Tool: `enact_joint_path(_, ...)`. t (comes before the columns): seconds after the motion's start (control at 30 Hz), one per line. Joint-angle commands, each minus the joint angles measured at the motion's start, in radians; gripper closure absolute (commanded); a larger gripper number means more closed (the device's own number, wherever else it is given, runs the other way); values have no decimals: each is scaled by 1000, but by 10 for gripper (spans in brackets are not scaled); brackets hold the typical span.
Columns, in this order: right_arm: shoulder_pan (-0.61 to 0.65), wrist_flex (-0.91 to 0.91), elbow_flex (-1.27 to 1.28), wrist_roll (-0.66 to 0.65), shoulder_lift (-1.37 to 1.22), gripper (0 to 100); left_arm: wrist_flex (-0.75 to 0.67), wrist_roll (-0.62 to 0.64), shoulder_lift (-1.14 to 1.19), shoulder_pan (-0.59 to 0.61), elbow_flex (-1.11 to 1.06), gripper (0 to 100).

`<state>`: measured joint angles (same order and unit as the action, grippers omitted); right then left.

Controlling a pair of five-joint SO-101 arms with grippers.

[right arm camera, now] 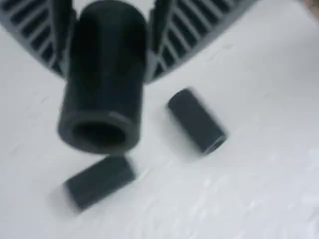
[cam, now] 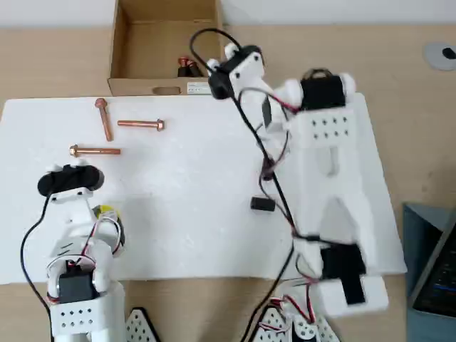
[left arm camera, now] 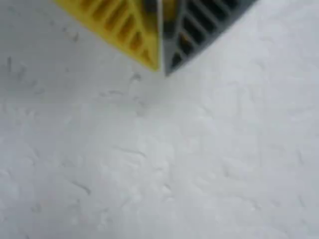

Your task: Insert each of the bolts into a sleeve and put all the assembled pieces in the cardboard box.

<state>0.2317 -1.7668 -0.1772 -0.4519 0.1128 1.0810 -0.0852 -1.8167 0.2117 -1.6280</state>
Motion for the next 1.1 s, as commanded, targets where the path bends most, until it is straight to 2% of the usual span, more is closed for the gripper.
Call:
enact_joint_path(0.0, 1, 28, 139, 46, 166, 988, 5, -9, -1, 26, 106, 997)
enact_joint_path(0.17, -1, 97, 361, 55, 334, 988, 72, -6, 76, 25, 210, 997)
enact_joint_path(0.37, -2, 121, 519, 55, 466, 988, 74, -6, 332, 26, 387, 997)
enact_joint_path(0.87, -2, 121, 582, 91, 519, 988, 86, -6, 1155, 28, 1057, 997)
enact_joint_path(1.07, -8, 117, 581, 110, 521, 988, 189, -6, 1466, 28, 1359, 997)
